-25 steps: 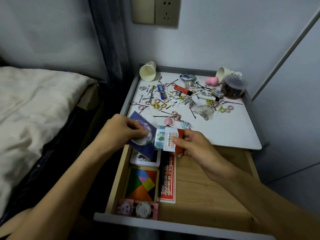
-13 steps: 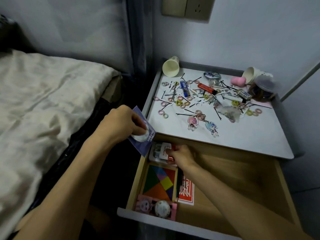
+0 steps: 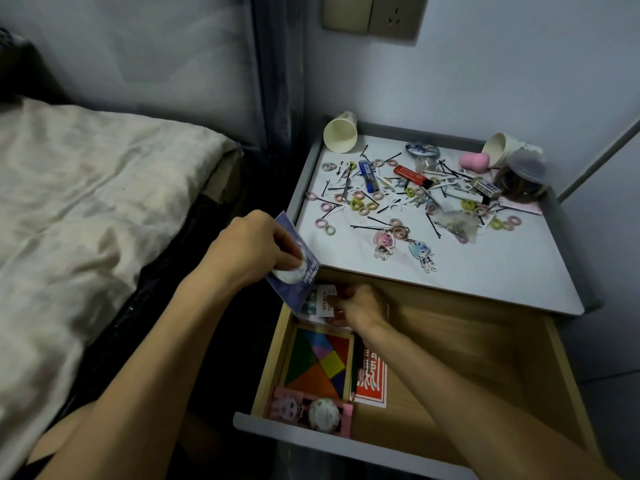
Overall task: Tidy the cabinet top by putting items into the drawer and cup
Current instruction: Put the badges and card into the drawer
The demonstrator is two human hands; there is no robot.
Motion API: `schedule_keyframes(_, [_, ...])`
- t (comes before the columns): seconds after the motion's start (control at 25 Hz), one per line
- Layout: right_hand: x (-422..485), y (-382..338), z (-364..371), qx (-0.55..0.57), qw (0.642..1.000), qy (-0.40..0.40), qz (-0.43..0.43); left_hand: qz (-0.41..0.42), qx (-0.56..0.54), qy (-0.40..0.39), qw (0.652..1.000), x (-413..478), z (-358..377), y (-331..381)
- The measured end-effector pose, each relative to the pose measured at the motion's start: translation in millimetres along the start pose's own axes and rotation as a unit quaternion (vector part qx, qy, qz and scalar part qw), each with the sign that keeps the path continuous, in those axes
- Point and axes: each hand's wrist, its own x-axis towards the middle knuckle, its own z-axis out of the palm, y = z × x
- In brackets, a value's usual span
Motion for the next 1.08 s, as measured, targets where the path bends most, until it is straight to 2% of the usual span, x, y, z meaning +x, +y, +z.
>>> schedule_keyframes(0.2, [-15,11,-24,-0.009,0.999,0.025,-0.024,0.007,0.007,0.024,1.000,2,-6,-4])
schedule_keyframes(0.36, [-20,16,-36,0.032,0.998,0.045,0.008,0.014,0.008,0.027,0.999,4,-2,-2])
schedule_keyframes(0.6, [-8,12,-21,-0.102,0.993,0.056,-0.027,0.028,-0.012,0.019,0.999,6,0,-3])
schedule_keyframes(0.76, [2,13,-5,-0.099,0.991,0.072,-0.048,0.041,-0.021,0.004,0.999,8,1,-4])
schedule_keyframes(0.92, [3,21,-5,-0.200,0.970,0.108,-0.089,0.041,-0.023,0.002,0.999,9,3,-2])
schedule_keyframes(1.08, [-1,24,-8,-0.248,0.953,0.130,-0.118,0.046,-0.027,0.006,0.999,7,4,-1])
